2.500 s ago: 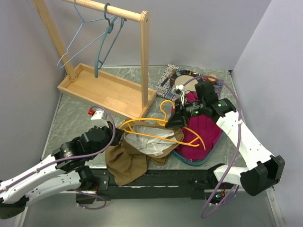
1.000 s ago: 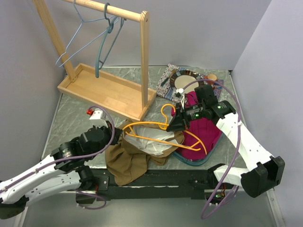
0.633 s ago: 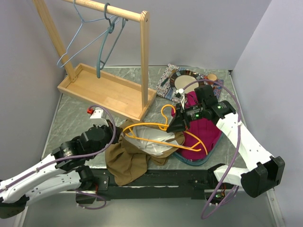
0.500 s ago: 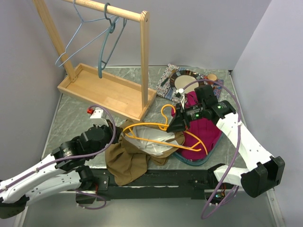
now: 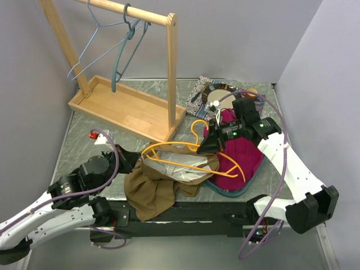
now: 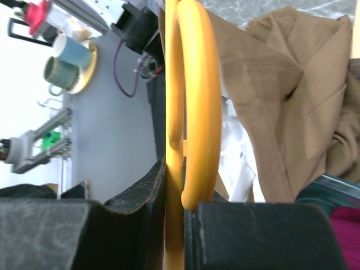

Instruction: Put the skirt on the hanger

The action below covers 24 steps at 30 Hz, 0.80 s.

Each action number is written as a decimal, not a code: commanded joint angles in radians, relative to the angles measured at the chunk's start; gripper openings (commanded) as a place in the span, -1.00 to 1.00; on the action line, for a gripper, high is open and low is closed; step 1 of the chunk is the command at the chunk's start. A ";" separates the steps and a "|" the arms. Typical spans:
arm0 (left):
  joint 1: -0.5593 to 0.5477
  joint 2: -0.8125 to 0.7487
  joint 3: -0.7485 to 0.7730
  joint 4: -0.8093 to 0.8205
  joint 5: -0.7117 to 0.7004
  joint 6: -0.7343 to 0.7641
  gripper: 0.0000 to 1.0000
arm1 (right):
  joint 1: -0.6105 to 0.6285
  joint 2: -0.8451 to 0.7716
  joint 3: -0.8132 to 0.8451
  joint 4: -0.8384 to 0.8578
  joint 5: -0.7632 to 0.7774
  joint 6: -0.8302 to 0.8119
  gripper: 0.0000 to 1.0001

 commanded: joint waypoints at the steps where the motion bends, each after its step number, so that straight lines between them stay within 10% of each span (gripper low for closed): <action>1: 0.001 0.026 0.005 0.096 0.061 0.039 -0.98 | -0.006 0.021 0.050 0.042 -0.082 0.086 -1.00; 24: 0.001 0.061 0.033 0.050 -0.014 0.160 -0.98 | -0.046 0.040 0.007 0.042 -0.133 0.133 -1.00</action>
